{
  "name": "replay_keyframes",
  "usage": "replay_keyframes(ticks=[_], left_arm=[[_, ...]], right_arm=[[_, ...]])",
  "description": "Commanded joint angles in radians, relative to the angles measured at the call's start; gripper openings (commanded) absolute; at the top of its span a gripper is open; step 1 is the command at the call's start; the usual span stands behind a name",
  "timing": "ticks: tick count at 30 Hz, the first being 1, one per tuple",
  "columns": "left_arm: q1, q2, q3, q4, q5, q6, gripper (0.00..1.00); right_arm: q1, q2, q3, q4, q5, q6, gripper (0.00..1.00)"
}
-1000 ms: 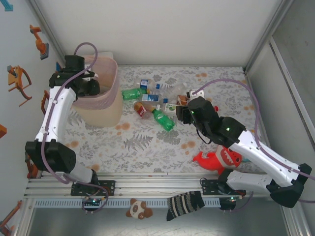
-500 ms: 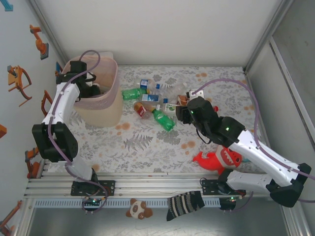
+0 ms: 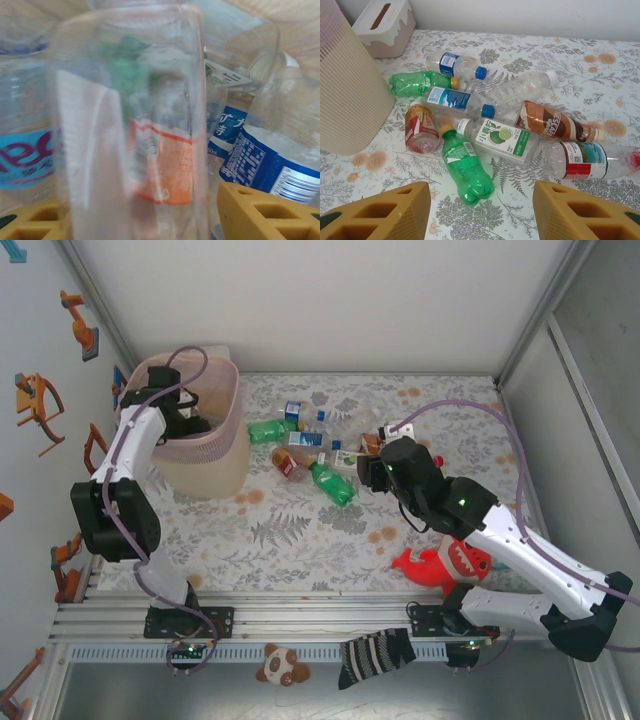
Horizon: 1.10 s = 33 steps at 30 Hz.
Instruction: Put the plastic bottles in the bin
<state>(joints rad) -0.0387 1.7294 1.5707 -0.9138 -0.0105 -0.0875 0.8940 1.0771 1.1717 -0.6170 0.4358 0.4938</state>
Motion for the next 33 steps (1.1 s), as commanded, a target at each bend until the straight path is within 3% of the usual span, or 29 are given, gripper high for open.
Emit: replay_keyframes(ticks=[1,13,22,33], left_arm=[[0.002,-0.078,0.040,-0.023,-0.027,0.007,0.62],[0.003,-0.135,0.065,-0.040,-0.093,0.029,0.64],[0.011,-0.260,-0.002,0.058,0.113,0.000,0.58],[0.023,-0.450,-0.193,0.287,0.240,-0.004,0.57]], right_arm=[[0.004,0.001,0.018,0.005,0.021,-0.001,0.56],[0.005,0.014,0.029,0.007,0.017,0.000,0.56],[0.003,0.084,0.064,-0.037,-0.017,0.032,0.55],[-0.041,0.287,0.119,-0.091,-0.249,-0.048,0.55]])
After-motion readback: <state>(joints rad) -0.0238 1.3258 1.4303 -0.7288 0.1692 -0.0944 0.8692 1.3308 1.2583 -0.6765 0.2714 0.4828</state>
